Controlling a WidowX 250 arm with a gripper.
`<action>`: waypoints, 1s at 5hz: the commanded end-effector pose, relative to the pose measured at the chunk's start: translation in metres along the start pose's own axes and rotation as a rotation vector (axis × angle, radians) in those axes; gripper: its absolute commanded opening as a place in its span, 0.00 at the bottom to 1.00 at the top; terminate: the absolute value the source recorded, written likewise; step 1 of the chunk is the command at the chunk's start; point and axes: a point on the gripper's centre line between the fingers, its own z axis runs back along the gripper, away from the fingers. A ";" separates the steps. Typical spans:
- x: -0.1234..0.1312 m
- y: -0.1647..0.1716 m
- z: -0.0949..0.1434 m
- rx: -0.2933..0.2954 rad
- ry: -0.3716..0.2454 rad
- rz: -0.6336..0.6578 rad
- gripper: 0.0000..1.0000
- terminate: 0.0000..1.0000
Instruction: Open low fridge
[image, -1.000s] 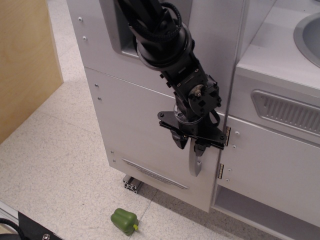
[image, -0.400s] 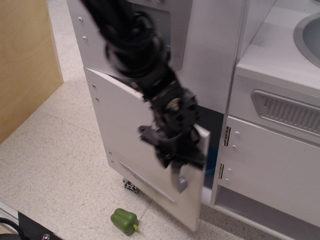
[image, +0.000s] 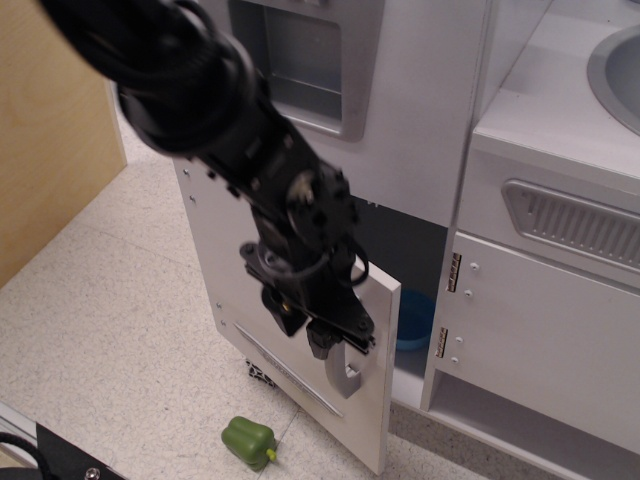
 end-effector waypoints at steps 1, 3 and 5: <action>0.028 0.000 0.048 -0.023 -0.069 0.045 1.00 0.00; 0.069 -0.010 0.040 -0.060 -0.162 0.098 1.00 0.00; 0.094 -0.020 0.027 -0.100 -0.222 0.056 1.00 0.00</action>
